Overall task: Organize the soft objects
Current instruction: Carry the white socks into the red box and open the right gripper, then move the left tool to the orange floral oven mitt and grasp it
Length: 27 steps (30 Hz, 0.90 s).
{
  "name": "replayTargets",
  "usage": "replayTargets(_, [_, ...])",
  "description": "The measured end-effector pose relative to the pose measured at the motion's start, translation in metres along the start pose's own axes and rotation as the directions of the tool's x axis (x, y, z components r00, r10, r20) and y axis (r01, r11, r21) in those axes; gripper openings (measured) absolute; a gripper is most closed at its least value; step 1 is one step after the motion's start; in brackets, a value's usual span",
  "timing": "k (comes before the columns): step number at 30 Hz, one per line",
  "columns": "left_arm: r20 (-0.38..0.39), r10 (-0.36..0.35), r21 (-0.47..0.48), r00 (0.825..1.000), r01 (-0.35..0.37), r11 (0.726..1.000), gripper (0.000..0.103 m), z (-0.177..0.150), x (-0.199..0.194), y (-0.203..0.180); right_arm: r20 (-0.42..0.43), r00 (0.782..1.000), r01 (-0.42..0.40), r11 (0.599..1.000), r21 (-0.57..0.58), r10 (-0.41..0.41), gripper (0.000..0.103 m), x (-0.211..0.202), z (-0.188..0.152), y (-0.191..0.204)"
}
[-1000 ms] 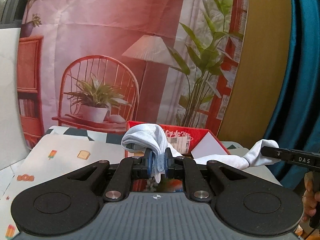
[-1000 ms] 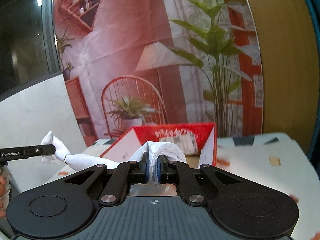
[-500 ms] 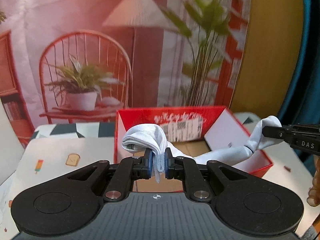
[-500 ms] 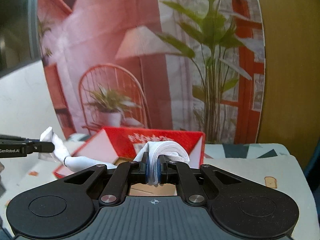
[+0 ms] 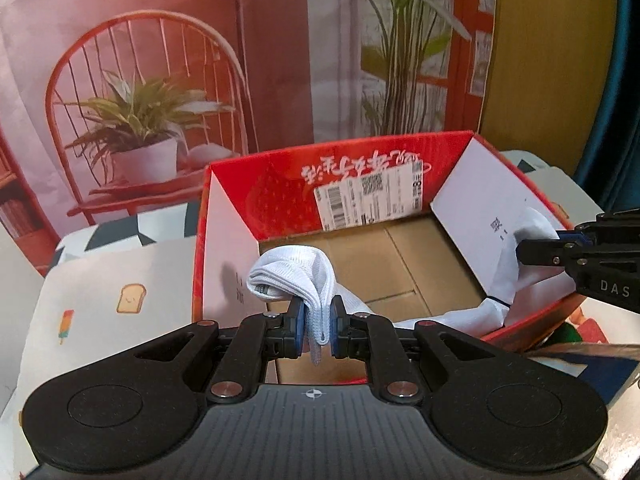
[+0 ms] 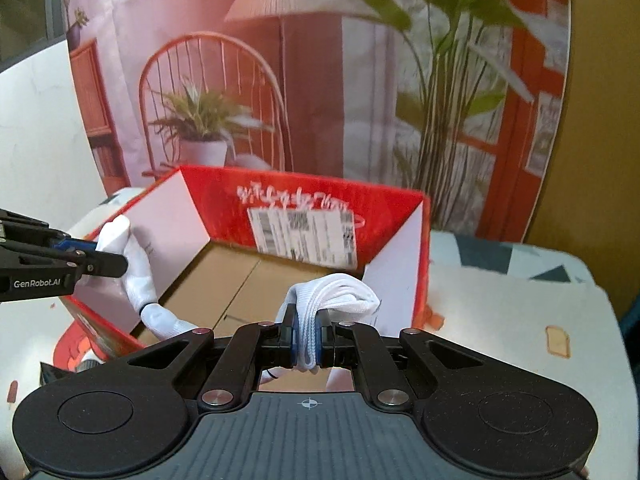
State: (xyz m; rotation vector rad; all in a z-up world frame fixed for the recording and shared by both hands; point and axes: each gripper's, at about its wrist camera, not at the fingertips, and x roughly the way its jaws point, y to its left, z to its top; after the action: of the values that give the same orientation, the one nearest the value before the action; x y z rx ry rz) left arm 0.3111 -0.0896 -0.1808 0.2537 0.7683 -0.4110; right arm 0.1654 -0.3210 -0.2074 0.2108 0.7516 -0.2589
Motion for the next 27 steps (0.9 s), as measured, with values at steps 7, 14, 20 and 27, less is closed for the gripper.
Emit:
replayTargets(7, [0.032,-0.003,-0.015,0.999,0.004,1.0,0.064,-0.002,-0.007,0.006,-0.016,1.0,0.012,1.0,0.017,-0.012,0.016,0.001,-0.005,-0.001])
replayTargets(14, [0.1,-0.028,-0.036,0.995,0.032,0.999,0.07,-0.007,-0.035,0.004,0.034,0.999,0.04,0.998,0.044,-0.042,0.048,-0.019,-0.011,0.001])
replayTargets(20, [0.137,-0.065,-0.08,0.988,0.076,0.994,0.07,-0.027,-0.064,0.0,0.105,0.994,0.01,0.997,0.076,-0.018,0.054,-0.05,-0.018,0.007])
replayTargets(27, [0.199,-0.057,-0.138,0.978,0.085,0.987,0.07,-0.069,-0.109,-0.004,0.234,0.972,-0.03,0.995,0.1,0.006,0.057,-0.099,-0.042,0.016])
